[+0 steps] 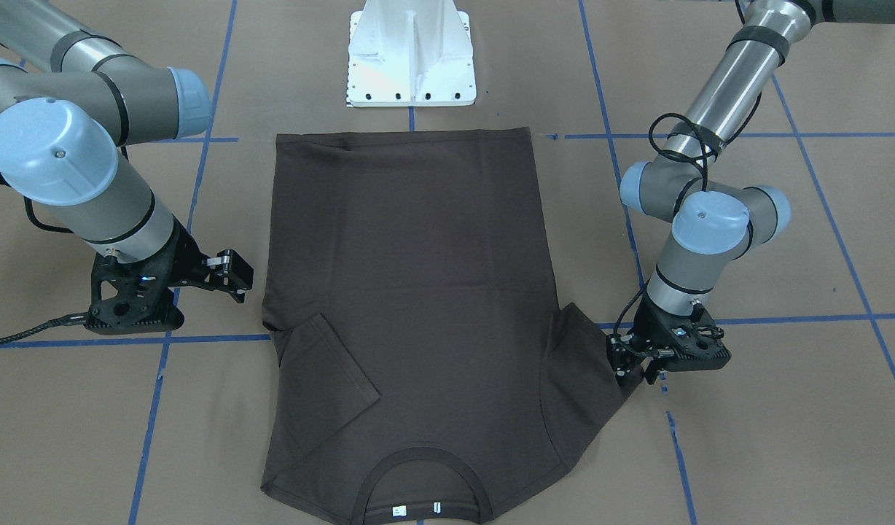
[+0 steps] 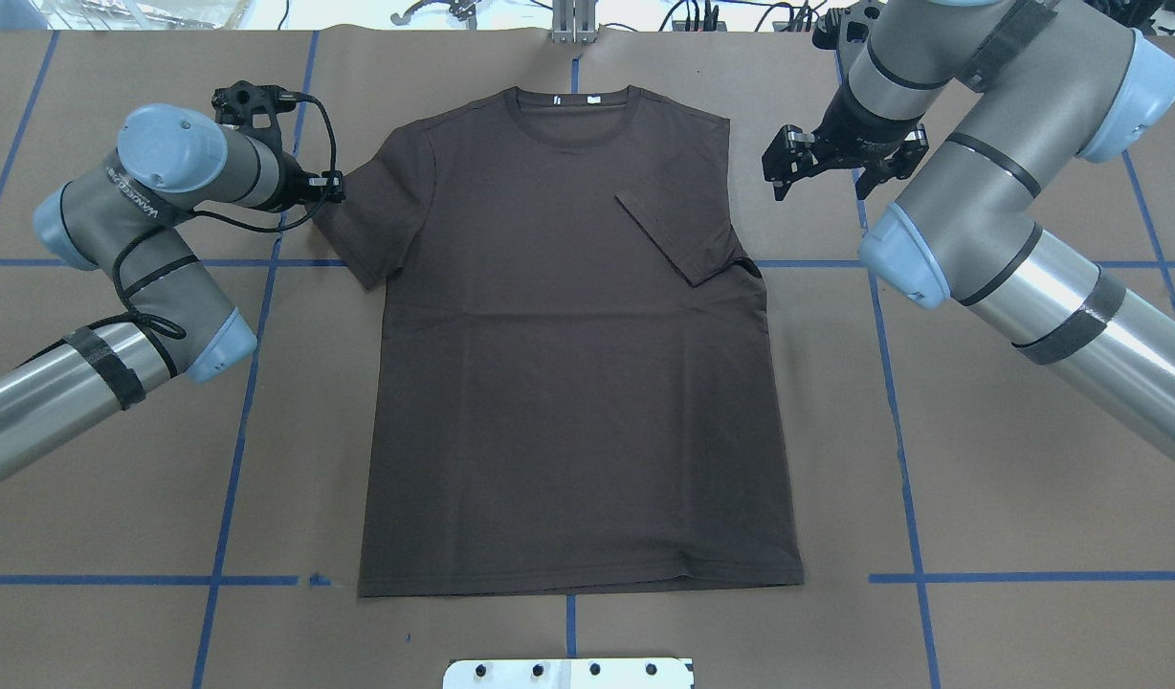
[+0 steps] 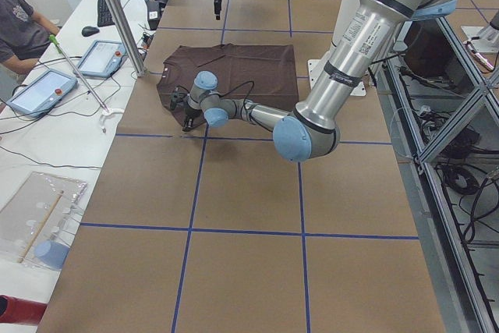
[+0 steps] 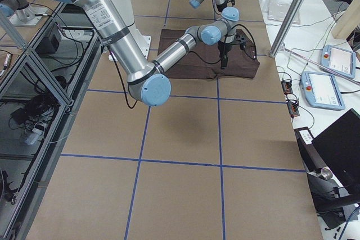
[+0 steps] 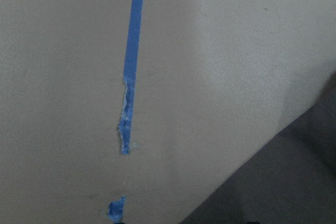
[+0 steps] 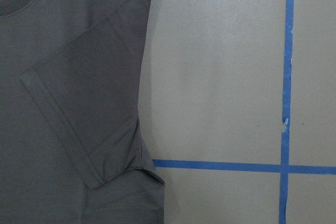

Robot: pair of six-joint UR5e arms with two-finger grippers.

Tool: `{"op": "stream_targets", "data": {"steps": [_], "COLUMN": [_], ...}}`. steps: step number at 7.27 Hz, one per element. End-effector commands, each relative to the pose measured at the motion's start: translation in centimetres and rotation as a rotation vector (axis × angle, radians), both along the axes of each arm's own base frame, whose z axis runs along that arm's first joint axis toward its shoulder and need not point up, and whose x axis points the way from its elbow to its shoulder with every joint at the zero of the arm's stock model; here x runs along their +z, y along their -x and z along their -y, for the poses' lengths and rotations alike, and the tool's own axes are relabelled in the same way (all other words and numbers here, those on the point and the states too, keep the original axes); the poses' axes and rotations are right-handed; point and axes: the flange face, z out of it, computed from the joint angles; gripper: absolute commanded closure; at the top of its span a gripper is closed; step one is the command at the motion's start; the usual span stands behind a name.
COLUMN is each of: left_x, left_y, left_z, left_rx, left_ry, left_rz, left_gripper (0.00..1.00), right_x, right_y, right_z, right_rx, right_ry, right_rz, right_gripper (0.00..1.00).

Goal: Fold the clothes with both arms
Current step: 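Release the folded sleeve and raise the right gripper while the left arm approaches, then grasp the sleeve nearest the left gripper and fold it inward toward the collar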

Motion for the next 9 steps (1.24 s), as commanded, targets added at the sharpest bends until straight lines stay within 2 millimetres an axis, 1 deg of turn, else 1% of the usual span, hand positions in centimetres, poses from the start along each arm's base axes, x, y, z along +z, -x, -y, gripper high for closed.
{"op": "stream_targets", "data": {"steps": [1, 2, 6, 7, 8, 9], "left_x": [0.22, 0.14, -0.03, -0.03, -0.47, -0.72], "left_y": [0.23, 0.24, -0.16, -0.25, -0.16, -0.32], "left_z": [-0.46, -0.48, -0.7, -0.76, -0.86, -1.02], "left_rx": [0.003, 0.003, 0.007, 0.009, 0.009, 0.01], "left_ry": [0.011, 0.01, 0.009, 0.009, 0.002, 0.001], "left_rz": [0.011, 0.01, 0.009, 0.009, 0.003, -0.001], "left_gripper": [0.62, 0.68, 0.7, 0.86, 1.0, 1.0], "right_x": [0.21, 0.32, 0.49, 0.65, 0.74, 0.79], "right_y": [0.0, -0.01, 0.09, 0.1, 0.11, 0.13], "right_z": [0.0, -0.01, -0.05, -0.04, -0.01, 0.02], "right_rx": [-0.001, -0.001, -0.002, -0.002, -0.002, -0.002], "right_ry": [0.002, 0.003, 0.007, 0.008, 0.008, 0.008], "right_rz": [-0.002, -0.003, -0.005, -0.006, -0.009, -0.009], "right_gripper": [0.0, 0.0, 0.0, 0.0, 0.0, 0.0]}}
